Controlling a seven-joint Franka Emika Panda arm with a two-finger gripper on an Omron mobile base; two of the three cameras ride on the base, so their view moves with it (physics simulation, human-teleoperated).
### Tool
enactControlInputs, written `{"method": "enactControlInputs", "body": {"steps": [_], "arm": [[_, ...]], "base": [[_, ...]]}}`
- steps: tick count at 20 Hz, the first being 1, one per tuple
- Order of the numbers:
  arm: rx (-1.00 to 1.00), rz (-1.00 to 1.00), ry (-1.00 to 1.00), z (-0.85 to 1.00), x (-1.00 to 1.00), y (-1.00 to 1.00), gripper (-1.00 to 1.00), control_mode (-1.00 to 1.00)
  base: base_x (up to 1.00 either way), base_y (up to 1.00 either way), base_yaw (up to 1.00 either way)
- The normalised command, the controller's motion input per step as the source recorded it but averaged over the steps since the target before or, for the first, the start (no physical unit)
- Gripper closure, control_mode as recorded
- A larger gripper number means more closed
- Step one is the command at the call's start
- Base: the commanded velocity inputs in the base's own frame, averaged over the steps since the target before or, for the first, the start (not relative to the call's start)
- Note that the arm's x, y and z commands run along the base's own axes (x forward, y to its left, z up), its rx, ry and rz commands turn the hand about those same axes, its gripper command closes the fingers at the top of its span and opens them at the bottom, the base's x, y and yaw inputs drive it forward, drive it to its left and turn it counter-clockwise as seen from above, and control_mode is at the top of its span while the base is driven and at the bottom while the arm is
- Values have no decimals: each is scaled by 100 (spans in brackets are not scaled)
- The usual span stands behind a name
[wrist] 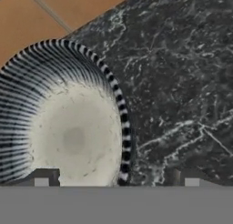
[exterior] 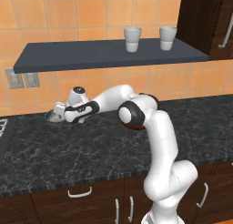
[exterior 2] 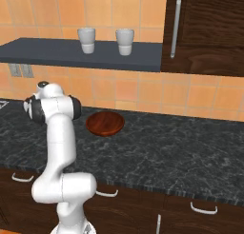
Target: Pick up the bowls on the counter and stack them on top of one another in the open cabinet. Place the smaller bowl on top of the larger bowl.
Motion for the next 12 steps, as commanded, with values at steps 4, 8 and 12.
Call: {"method": "enactControlInputs", "body": {"steps": [4,8,12], "arm": [[0,0,4,-30,15,8,100,-100],[0,0,7,-25,0,0,100,-100],[4,-1,5,-23,-29,-5,100,-100]], "base": [[0,0,0],[0,0,0],[0,0,0]]}}
